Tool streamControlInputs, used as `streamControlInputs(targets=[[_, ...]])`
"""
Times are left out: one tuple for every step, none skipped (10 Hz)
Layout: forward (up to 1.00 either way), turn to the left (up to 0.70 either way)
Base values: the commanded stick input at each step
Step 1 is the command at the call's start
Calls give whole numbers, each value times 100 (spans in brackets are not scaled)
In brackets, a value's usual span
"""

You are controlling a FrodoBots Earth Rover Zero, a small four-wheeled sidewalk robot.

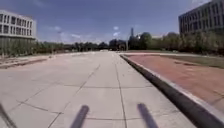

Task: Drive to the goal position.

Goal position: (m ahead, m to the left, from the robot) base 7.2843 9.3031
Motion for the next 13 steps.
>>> streamControlInputs(targets=[[70,0],[70,0],[70,0],[70,0],[70,0],[70,0],[70,0],[70,0],[70,0],[70,0],[70,0],[70,0],[70,0]])
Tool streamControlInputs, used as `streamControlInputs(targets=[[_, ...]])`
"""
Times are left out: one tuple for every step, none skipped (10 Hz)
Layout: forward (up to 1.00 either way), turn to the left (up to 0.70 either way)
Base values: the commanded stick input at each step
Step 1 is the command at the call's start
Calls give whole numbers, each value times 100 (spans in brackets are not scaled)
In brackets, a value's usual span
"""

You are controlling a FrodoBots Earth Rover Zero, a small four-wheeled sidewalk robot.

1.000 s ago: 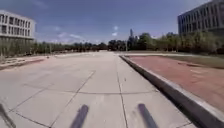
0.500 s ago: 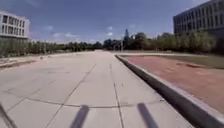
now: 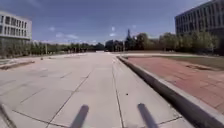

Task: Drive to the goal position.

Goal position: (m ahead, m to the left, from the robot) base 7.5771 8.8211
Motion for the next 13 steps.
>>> streamControlInputs(targets=[[70,0],[70,0],[70,0],[70,0],[70,0],[70,0],[70,0],[70,0],[70,0],[70,0],[70,0],[70,0],[70,0]])
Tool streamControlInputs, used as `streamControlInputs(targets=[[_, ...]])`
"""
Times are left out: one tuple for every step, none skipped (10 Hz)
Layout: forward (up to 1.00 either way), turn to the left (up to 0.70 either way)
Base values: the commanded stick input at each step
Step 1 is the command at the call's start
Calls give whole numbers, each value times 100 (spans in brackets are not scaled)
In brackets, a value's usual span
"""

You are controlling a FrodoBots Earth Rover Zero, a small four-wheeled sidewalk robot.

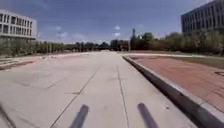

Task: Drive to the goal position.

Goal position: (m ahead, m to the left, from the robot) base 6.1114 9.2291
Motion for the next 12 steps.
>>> streamControlInputs(targets=[[70,0],[70,0],[70,0],[70,-2],[70,-14],[70,-26],[70,-35],[70,-35],[70,-35],[70,-35],[70,-21],[70,0]])
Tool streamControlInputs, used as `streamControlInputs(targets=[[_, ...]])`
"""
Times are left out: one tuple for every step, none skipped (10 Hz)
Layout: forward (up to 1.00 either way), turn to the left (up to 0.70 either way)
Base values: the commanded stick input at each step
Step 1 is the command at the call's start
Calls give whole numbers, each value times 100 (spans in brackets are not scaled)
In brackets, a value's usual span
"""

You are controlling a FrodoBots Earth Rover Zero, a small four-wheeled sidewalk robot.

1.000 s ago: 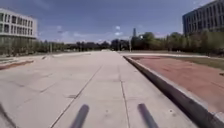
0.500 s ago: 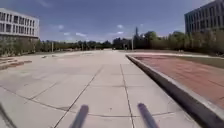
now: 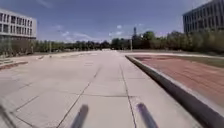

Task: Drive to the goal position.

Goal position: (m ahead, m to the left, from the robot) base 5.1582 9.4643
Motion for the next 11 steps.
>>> streamControlInputs(targets=[[70,0],[70,0],[70,0],[70,0],[70,0],[70,0],[70,0],[70,0],[70,0],[70,0],[70,0]])
